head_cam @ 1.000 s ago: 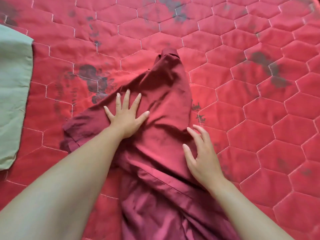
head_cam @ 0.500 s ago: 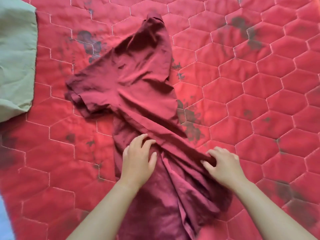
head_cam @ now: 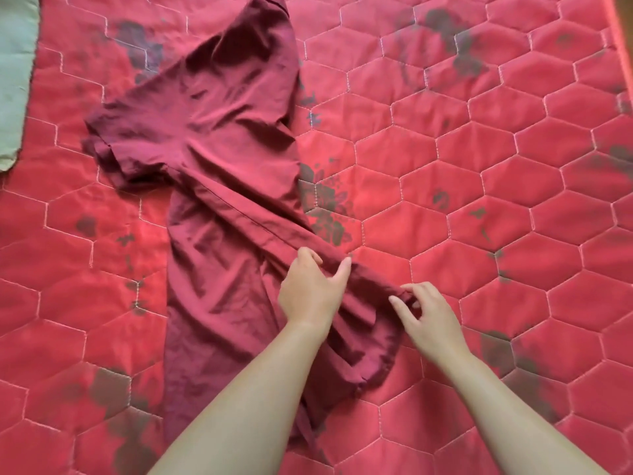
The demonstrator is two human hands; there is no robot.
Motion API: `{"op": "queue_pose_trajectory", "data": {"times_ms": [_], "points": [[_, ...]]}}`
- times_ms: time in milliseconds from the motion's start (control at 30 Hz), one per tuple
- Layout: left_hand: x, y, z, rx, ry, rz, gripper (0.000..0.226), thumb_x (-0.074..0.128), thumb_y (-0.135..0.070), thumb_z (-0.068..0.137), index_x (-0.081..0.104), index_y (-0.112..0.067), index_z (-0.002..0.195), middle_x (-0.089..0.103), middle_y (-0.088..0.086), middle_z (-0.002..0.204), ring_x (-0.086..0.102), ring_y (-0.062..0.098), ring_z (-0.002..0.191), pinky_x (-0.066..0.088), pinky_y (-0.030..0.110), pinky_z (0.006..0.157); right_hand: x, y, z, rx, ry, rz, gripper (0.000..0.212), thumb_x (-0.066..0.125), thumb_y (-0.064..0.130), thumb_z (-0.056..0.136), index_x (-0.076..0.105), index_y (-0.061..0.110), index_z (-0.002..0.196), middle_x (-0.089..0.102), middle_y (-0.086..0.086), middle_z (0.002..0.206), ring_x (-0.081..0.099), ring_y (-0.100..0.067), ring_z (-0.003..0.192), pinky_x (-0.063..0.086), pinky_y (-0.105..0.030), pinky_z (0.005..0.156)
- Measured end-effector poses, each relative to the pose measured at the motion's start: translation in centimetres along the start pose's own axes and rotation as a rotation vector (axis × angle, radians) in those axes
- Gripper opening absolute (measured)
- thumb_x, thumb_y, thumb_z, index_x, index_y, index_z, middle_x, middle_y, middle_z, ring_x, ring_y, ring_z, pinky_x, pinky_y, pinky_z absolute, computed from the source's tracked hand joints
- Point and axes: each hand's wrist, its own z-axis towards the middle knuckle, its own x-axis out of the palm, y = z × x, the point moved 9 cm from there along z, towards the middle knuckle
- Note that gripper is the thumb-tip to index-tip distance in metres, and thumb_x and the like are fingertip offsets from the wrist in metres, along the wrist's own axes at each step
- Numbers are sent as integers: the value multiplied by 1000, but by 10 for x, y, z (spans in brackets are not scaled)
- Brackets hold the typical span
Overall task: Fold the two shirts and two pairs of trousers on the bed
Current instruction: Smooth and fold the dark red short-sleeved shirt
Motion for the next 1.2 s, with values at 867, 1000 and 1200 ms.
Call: {"op": "queue_pose_trajectory", "data": {"times_ms": [867,1000,1200], "points": [[-102,219,-82,-40,134,-201,28,61,-12,84,51,-11,110,56,-5,79,51,7,66,30,19,62,108,109,-109,-77,189,-216,39,53,40,87,52,26,124,50,5,125,47,-18,118,41,-39,94],[-83,236,-79,-1,254,-112,41,57,-24,89,46,-13,127,57,6,121,58,17,96,38,25,84,126,95,-142,-34,214,-175,42,54,46,86,53,26,123,49,7,124,50,-16,116,43,-37,95],[-67,240,-76,94,280,-56,55,58,-26,89,36,-10,137,53,9,133,48,28,123,37,33,100,131,73,-164,-57,200,-227,59,74,45,69,56,23,121,47,4,124,48,-16,115,43,-39,95]]}}
